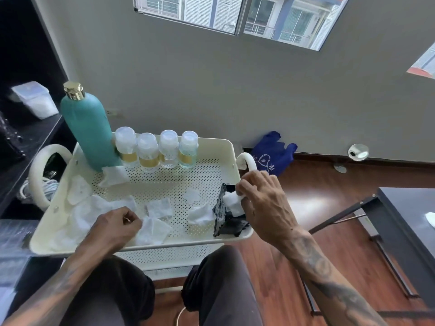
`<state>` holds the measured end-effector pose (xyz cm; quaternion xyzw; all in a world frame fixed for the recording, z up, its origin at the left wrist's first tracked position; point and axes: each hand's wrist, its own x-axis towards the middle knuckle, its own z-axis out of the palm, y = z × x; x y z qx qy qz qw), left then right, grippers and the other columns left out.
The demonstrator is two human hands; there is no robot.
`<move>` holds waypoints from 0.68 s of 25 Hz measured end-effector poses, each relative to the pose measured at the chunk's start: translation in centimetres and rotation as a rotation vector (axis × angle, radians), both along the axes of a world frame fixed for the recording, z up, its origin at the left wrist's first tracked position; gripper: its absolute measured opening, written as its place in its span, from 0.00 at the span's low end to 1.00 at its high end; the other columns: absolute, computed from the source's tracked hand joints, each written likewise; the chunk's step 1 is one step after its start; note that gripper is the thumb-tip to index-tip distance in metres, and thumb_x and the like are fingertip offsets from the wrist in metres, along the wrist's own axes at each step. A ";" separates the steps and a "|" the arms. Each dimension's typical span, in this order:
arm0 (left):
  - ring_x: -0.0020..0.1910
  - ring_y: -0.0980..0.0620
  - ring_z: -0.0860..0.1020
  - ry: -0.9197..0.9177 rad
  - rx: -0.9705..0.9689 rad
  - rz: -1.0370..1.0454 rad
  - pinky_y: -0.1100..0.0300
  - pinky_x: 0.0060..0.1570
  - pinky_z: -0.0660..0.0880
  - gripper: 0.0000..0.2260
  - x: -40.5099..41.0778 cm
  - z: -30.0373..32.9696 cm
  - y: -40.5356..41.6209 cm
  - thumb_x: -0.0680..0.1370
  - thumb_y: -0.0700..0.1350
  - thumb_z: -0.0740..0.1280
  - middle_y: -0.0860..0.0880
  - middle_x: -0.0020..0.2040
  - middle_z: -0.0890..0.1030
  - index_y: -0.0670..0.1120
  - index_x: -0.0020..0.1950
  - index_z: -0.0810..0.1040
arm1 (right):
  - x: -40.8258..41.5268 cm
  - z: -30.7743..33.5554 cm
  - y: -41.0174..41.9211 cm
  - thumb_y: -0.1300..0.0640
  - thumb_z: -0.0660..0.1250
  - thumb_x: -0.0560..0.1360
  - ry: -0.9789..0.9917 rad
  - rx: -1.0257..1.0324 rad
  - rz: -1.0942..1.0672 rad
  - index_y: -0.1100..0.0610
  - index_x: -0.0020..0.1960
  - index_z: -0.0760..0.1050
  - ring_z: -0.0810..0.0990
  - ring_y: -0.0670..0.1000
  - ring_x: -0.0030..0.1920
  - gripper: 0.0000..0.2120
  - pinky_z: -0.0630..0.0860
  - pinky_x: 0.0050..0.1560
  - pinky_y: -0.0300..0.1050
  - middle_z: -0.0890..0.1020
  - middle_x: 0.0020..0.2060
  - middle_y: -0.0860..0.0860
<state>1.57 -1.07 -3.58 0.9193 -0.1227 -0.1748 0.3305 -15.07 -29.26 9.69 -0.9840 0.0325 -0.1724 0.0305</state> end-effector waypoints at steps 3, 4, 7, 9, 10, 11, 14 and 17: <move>0.37 0.55 0.79 0.007 -0.002 0.001 0.58 0.35 0.74 0.06 0.0 0.0 0.0 0.72 0.54 0.70 0.55 0.38 0.82 0.52 0.39 0.80 | -0.7 0.0 0.3 0.63 0.68 0.73 0.078 0.041 -0.016 0.57 0.47 0.76 0.74 0.52 0.42 0.04 0.73 0.46 0.48 0.79 0.44 0.52; 0.38 0.55 0.79 0.005 0.001 0.000 0.58 0.36 0.74 0.06 0.0 0.0 0.0 0.72 0.54 0.70 0.55 0.38 0.82 0.53 0.39 0.80 | -0.4 0.5 0.3 0.62 0.68 0.73 0.107 0.049 -0.011 0.57 0.46 0.76 0.74 0.52 0.41 0.03 0.73 0.47 0.47 0.79 0.43 0.52; 0.38 0.56 0.79 0.003 0.005 -0.002 0.58 0.36 0.74 0.06 0.0 0.0 0.0 0.72 0.54 0.70 0.55 0.38 0.82 0.53 0.39 0.80 | 0.7 1.5 0.5 0.58 0.66 0.75 0.267 0.033 -0.013 0.54 0.42 0.70 0.71 0.52 0.39 0.05 0.72 0.47 0.48 0.78 0.40 0.51; 0.38 0.56 0.79 0.009 0.001 0.000 0.58 0.36 0.73 0.06 0.0 0.0 0.1 0.72 0.54 0.70 0.55 0.38 0.82 0.53 0.39 0.80 | 1.3 2.5 0.7 0.56 0.64 0.76 0.380 0.084 -0.050 0.54 0.42 0.67 0.72 0.54 0.39 0.07 0.74 0.45 0.50 0.78 0.40 0.50; 0.38 0.56 0.79 0.011 -0.004 0.001 0.58 0.35 0.73 0.06 -0.1 0.0 0.1 0.72 0.54 0.70 0.55 0.38 0.82 0.53 0.39 0.80 | 1.5 3.0 0.7 0.56 0.63 0.77 0.433 0.127 -0.067 0.54 0.44 0.68 0.75 0.55 0.39 0.05 0.75 0.44 0.51 0.79 0.41 0.51; 0.37 0.56 0.79 0.012 -0.007 0.000 0.59 0.35 0.73 0.06 -0.1 0.0 0.1 0.72 0.54 0.70 0.55 0.38 0.82 0.53 0.39 0.80 | 1.4 3.4 0.5 0.57 0.62 0.77 0.470 0.178 -0.065 0.53 0.48 0.70 0.77 0.56 0.41 0.01 0.76 0.45 0.52 0.81 0.42 0.51; 0.37 0.56 0.79 0.009 -0.009 -0.002 0.59 0.34 0.72 0.06 0.0 0.1 0.0 0.72 0.54 0.70 0.55 0.37 0.82 0.53 0.38 0.80 | 0.4 4.2 0.2 0.56 0.61 0.77 0.568 0.230 0.027 0.49 0.60 0.73 0.82 0.54 0.46 0.13 0.77 0.49 0.48 0.85 0.46 0.51; 0.36 0.56 0.79 0.006 -0.009 -0.007 0.59 0.34 0.72 0.06 0.0 0.0 0.0 0.72 0.53 0.70 0.55 0.36 0.82 0.53 0.38 0.80 | -1.4 4.6 0.0 0.43 0.65 0.74 0.643 0.333 0.072 0.46 0.66 0.70 0.80 0.48 0.57 0.22 0.76 0.57 0.45 0.82 0.58 0.48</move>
